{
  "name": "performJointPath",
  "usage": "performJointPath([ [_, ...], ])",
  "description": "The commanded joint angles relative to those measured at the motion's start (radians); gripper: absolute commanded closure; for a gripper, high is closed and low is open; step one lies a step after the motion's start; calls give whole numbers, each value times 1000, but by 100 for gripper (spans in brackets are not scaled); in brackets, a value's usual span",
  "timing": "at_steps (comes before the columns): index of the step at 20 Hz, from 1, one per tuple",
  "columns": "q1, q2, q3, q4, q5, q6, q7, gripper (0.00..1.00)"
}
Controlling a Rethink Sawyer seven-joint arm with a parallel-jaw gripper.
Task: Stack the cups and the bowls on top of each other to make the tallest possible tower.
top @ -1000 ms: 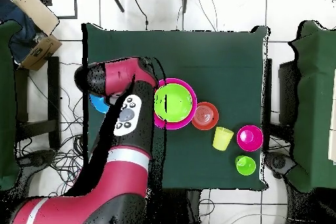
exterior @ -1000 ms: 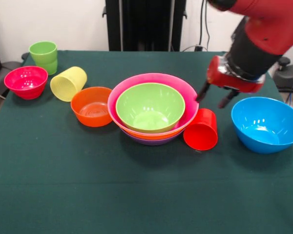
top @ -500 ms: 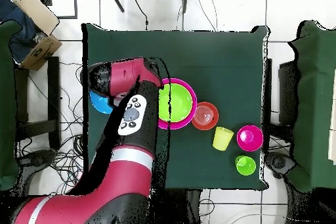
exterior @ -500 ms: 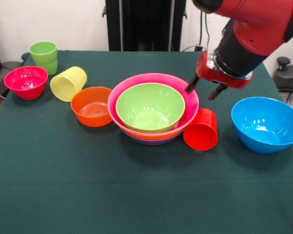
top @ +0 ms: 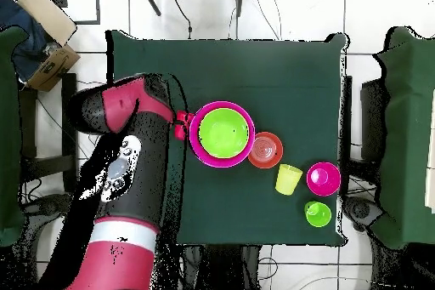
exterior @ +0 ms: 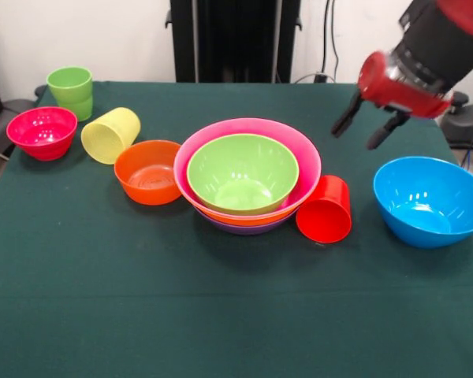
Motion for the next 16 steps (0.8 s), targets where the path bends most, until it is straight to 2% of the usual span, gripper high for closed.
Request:
performJointPath([
  [1, 29, -43, 8, -33, -150, 38, -135, 0],
  [5, 21, -62, 13, -5, -162, 7, -109, 0],
  [8, 7, -71, 39, 7, -139, 8, -83, 0],
  [10, -22, -76, 81, 32, -79, 22, -52, 0],
  [12, -59, -94, 125, 94, -11, -72, 20, 0],
  [16, -168, -165, 239, 263, 123, -267, 51, 0],
])
